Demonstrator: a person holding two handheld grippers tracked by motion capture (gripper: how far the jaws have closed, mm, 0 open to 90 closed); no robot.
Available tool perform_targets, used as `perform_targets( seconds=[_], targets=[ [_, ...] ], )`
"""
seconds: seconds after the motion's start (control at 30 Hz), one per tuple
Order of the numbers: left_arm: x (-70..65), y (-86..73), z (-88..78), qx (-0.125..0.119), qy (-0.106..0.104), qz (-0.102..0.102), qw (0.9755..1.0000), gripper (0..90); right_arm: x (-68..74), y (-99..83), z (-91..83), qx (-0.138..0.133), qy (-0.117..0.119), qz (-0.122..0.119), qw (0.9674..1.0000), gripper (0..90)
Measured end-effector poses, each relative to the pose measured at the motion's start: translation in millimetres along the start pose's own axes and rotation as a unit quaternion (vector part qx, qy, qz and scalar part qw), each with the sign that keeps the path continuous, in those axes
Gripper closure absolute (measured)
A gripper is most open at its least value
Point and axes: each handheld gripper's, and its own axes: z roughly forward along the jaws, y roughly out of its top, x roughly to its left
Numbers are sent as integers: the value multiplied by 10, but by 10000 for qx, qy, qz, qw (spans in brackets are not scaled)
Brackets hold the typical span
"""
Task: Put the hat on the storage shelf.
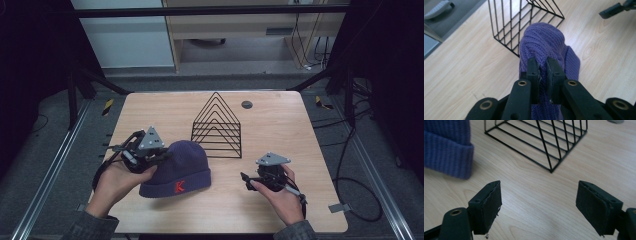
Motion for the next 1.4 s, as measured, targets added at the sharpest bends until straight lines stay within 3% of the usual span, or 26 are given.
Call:
perform_targets(
  seconds=[0.27,0.53,0.73,1.0,1.4],
  targets=[
    [93,63,-142,-180,88,7,9998,817,216,174,-68,-207,359,-261,9988,240],
    [141,102,-258,-262,123,43,9996,818,416,281,-32,-206,578,-428,9972,283],
    [133,174,-342,-345,149,182,9991,817,529,397,-12,-259,774,-541,9952,285],
    [170,260,-389,-385,197,270,9987,817,594,490,34,-277,930,-617,9934,339],
    [122,448,-540,-493,231,603,9967,817,667,726,98,-309,1129,-837,9896,377]
  ],
)
